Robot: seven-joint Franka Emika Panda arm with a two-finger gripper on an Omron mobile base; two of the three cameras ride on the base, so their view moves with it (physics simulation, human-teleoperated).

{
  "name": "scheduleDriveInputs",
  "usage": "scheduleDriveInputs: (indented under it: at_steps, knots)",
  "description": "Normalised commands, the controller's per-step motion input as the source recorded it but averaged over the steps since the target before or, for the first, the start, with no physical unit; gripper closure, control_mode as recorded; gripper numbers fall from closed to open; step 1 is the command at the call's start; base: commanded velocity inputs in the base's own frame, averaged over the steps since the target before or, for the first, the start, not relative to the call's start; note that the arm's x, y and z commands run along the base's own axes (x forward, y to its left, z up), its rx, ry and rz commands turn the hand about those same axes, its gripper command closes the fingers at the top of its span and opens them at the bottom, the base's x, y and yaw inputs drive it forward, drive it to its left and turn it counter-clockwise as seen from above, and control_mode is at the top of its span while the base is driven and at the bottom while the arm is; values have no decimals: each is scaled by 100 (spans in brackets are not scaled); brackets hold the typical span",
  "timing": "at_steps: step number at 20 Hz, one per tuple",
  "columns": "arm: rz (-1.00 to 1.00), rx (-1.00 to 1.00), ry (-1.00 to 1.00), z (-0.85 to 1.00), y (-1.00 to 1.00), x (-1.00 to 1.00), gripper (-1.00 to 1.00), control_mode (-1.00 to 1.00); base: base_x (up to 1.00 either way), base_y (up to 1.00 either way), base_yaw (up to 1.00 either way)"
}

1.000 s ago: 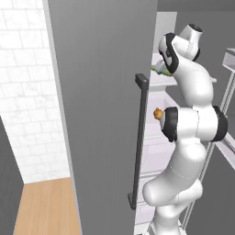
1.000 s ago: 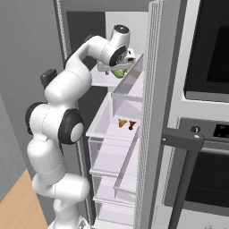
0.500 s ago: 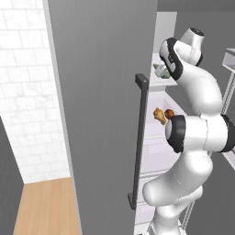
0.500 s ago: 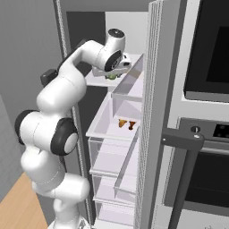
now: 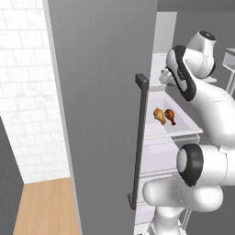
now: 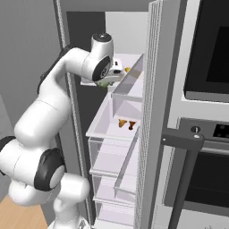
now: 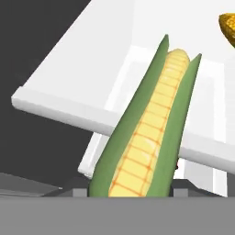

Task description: Place one corn and one chicken drumstick in each tupperware on the nearby counter, to pack two identical lunches.

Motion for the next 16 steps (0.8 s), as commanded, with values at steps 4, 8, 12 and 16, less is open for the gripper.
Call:
scheduleDriveInputs:
  at_steps: [4, 8, 12, 16]
  knots:
    - [-11, 1, -2, 0, 1, -100, 100, -100, 0, 0, 0]
    - [-7, 0, 0, 0, 13, -100, 100, -100, 0, 0, 0]
    - [0, 0, 0, 0, 39, -100, 100, -100, 0, 0, 0]
    - [5, 0, 0, -16, 30, -100, 100, -100, 0, 0, 0]
